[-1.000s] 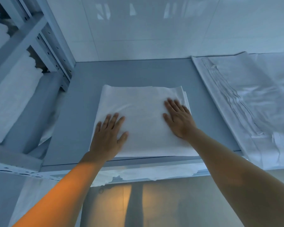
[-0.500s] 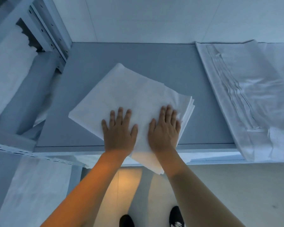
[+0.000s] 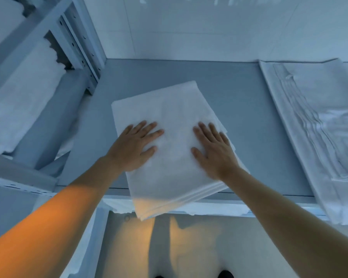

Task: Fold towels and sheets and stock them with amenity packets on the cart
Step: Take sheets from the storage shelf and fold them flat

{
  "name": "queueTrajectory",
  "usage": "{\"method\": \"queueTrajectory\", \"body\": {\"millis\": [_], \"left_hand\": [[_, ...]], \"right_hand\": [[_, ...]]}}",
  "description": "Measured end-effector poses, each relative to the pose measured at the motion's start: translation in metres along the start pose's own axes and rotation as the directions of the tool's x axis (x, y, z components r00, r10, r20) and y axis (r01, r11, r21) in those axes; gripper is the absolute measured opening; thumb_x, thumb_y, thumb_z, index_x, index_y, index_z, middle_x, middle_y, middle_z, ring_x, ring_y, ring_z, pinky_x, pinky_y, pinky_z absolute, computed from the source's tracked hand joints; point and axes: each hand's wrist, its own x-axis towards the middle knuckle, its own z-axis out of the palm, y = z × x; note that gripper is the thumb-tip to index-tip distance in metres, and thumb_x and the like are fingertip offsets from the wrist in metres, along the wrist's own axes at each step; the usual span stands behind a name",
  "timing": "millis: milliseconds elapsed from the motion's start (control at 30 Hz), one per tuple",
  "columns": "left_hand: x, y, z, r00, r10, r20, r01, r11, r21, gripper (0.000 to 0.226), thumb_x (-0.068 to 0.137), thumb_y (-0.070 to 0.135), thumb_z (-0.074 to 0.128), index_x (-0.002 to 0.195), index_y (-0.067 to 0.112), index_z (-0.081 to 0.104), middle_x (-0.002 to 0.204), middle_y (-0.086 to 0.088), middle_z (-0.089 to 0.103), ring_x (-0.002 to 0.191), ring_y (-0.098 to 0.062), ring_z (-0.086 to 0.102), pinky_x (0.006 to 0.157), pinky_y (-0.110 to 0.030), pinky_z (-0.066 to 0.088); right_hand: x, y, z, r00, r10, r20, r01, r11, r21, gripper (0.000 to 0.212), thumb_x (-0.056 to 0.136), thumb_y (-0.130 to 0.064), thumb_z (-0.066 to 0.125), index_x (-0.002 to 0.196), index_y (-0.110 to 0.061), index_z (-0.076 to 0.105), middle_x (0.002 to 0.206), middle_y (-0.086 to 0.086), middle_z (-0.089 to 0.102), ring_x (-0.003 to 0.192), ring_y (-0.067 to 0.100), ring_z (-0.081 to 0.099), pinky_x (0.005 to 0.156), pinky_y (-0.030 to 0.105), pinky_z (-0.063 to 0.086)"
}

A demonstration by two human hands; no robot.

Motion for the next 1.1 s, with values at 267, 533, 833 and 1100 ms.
{"method": "queueTrajectory", "body": {"millis": [267, 533, 833, 1100], "left_hand": [[-0.046, 0.057, 0.015, 0.922, -0.379, -0.085, 0.373, 0.925, -0.075, 0.064, 0.103, 0.053, 0.027, 0.161, 0.025, 0.024, 0.169, -0.003, 0.019, 0.156, -0.029, 0.016, 0.121, -0.059, 0.019], [-0.044, -0.038, 0.026, 0.927, -0.337, -0.164, 0.328, 0.942, -0.076, 0.067, 0.1, 0.054, 0.027, 0.161, 0.025, 0.023, 0.169, -0.001, 0.02, 0.156, -0.024, 0.016, 0.124, -0.052, 0.018], [-0.024, -0.083, 0.015, 0.932, -0.335, -0.14, 0.327, 0.942, -0.076, 0.064, 0.103, 0.05, 0.026, 0.162, 0.025, 0.018, 0.171, 0.001, 0.014, 0.157, -0.022, 0.011, 0.125, -0.051, 0.016], [-0.018, 0.019, -0.027, 0.927, -0.351, -0.132, 0.331, 0.931, -0.152, 0.049, 0.105, 0.039, 0.041, 0.153, 0.029, 0.042, 0.163, 0.003, 0.037, 0.152, -0.025, 0.028, 0.118, -0.059, 0.026]], "right_hand": [[0.008, -0.082, 0.023, 0.969, 0.236, -0.076, -0.23, 0.97, 0.076, 0.073, 0.098, -0.057, 0.025, 0.164, -0.028, 0.01, 0.172, -0.005, 0.003, 0.158, 0.022, -0.004, 0.127, 0.048, 0.003], [0.074, -0.146, 0.041, 0.953, 0.29, -0.083, -0.279, 0.953, 0.119, 0.074, 0.099, -0.055, 0.024, 0.164, -0.023, 0.01, 0.172, -0.001, 0.002, 0.158, 0.026, -0.007, 0.126, 0.051, -0.001], [0.116, -0.169, 0.048, 0.953, 0.296, -0.07, -0.282, 0.945, 0.168, 0.074, 0.099, -0.052, 0.029, 0.163, -0.02, 0.015, 0.172, 0.002, 0.005, 0.158, 0.028, -0.005, 0.126, 0.053, -0.001], [0.068, -0.084, 0.007, 1.0, 0.018, -0.011, -0.017, 0.99, 0.143, 0.063, 0.104, -0.043, 0.034, 0.162, -0.022, 0.02, 0.171, 0.0, 0.011, 0.158, 0.024, 0.005, 0.125, 0.053, 0.009]]}}
